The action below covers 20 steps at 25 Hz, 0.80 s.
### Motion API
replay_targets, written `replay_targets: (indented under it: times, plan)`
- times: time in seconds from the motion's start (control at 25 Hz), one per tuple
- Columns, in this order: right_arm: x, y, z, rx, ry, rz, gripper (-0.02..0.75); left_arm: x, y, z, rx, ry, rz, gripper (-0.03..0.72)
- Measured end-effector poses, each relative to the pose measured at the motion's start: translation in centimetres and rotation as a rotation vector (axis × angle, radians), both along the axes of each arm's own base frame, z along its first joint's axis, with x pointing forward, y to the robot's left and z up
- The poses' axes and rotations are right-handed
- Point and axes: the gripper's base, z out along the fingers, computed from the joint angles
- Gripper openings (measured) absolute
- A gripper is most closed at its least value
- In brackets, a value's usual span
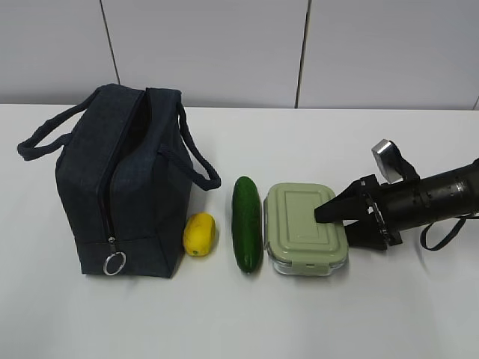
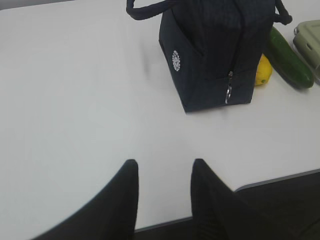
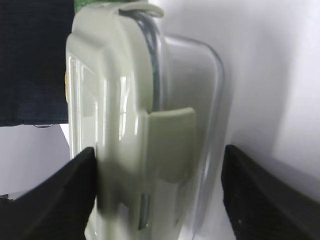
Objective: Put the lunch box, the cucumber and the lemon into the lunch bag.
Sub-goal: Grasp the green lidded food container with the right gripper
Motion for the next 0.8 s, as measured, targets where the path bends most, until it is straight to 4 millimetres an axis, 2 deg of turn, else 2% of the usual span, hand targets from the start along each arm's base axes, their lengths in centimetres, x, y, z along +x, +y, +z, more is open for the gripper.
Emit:
replay_targets:
  times: [0.8]
  plan:
    - [0.10,0.04,-0.29,0.011,-0.007,0.000,0.568,0.00,0.00,0.00,0.000,0.000,0.000,0.238]
